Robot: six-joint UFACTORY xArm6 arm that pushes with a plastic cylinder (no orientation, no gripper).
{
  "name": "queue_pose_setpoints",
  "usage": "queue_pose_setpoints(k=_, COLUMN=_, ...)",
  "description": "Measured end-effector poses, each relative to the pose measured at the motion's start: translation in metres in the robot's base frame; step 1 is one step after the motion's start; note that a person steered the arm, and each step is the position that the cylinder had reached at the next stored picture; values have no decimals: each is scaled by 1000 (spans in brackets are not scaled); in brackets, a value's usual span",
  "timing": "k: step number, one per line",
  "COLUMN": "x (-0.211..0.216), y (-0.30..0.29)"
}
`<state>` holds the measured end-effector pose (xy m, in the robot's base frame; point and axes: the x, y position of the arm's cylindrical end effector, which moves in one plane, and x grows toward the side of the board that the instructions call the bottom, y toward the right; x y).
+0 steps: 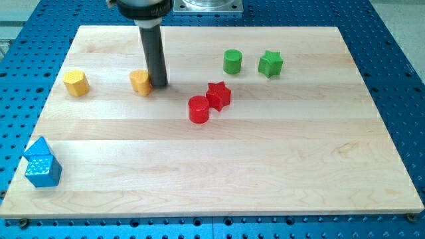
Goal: Push the triangle to the left of the red star
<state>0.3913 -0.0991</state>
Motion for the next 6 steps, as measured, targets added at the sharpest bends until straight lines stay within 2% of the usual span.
queue_pose_setpoints(k=1, x=64, y=-1)
queue_pose_setpoints(k=3, x=150, y=-13)
queue_pose_setpoints(k=4, x=195, y=-63)
queue_pose_setpoints(k=5, x=198, y=-138)
queue_pose_setpoints(k=6, x=203, y=-159)
